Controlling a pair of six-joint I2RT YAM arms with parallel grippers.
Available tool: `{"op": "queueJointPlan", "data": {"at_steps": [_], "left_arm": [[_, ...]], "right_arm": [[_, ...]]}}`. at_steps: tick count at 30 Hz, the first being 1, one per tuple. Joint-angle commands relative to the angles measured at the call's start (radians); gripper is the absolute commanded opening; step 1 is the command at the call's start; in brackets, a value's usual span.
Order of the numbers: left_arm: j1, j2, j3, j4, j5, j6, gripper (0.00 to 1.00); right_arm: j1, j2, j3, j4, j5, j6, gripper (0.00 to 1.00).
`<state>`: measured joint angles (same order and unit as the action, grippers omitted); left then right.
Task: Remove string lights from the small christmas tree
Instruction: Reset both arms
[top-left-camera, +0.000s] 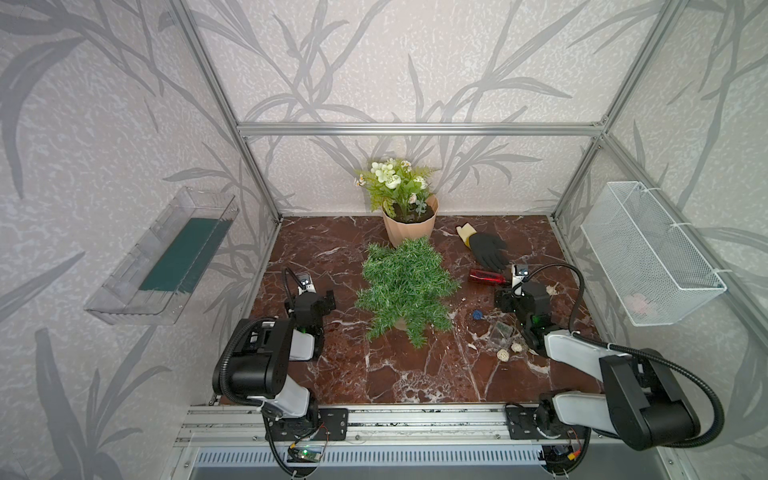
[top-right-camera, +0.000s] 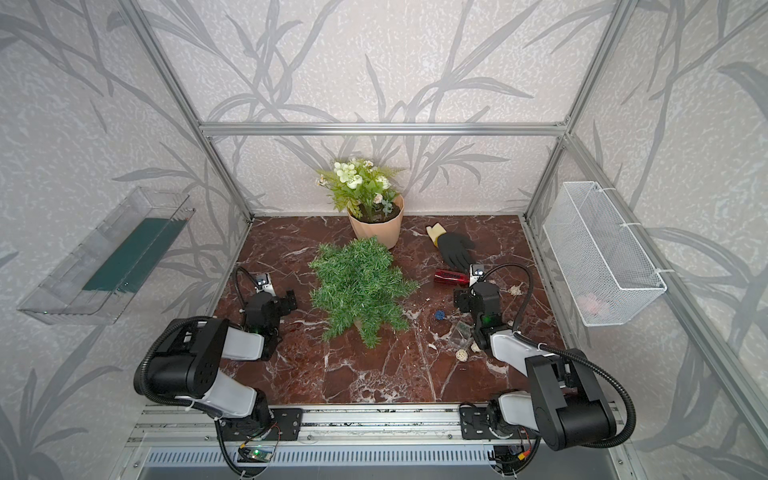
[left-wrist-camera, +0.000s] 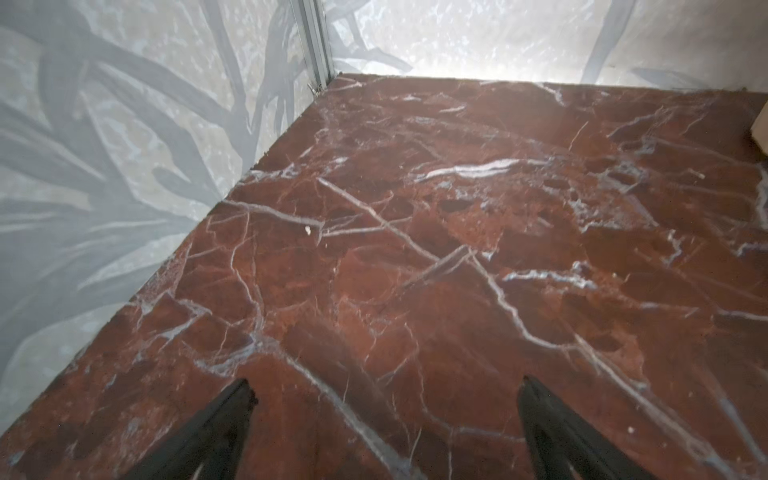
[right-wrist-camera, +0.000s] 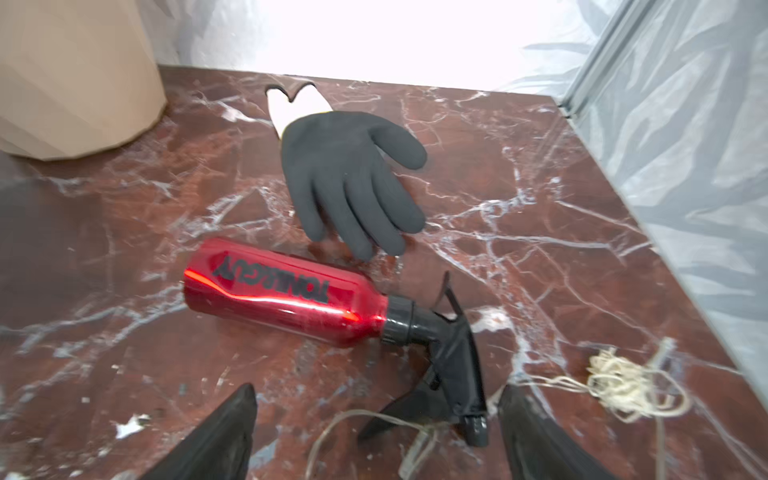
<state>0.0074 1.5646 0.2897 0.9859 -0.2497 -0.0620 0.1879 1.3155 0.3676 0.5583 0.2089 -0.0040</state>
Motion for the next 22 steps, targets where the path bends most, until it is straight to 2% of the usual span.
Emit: {"op": "queueJointPlan", "data": {"at_steps": [1,2,3,5,7,8,10,11,16,20,22], "left_arm": [[-0.004,-0.031,0.090,-0.101,0.016,-0.006,0.99],[-0.004,-0.048,0.103,-0.157,0.017,-0.008,0.99],[-0.004,-0.029,0.094,-0.107,0.018,0.005,0.99],[-0.007,0.014,0.062,0.028,0.029,0.034,0.99],[-0.010,-0.023,0.070,-0.052,0.075,0.045,0.99],[-0.010,-0.020,0.070,-0.045,0.075,0.046,0.99],[-0.010,0.011,0.054,0.039,0.071,0.057,0.99],[-0.011,-0.002,0.057,0.010,0.082,0.057,0.99],[-0.008,0.001,0.088,-0.045,0.101,0.049,0.99],[-0.003,0.002,0.095,-0.055,0.115,0.042,0.99],[-0.003,0.002,0.092,-0.053,0.116,0.041,0.99]], "right_arm": [[0.012,0.060,0.057,0.069,0.056,-0.096,0.91],[0.012,0.088,0.049,0.136,0.023,-0.113,0.91],[0.012,0.135,0.031,0.252,0.021,-0.130,0.92],[-0.001,0.197,-0.008,0.359,0.030,-0.098,0.92],[-0.040,0.285,-0.072,0.587,-0.024,-0.077,0.92],[-0.041,0.293,-0.075,0.609,-0.015,-0.077,0.92],[-0.041,0.218,-0.023,0.382,-0.042,-0.075,0.94],[-0.041,0.204,0.007,0.308,-0.053,-0.081,0.95],[-0.036,0.259,-0.016,0.441,-0.068,-0.100,0.98],[-0.036,0.223,0.006,0.338,-0.068,-0.096,1.00],[-0.036,0.227,0.005,0.351,-0.066,-0.096,0.99]]}}
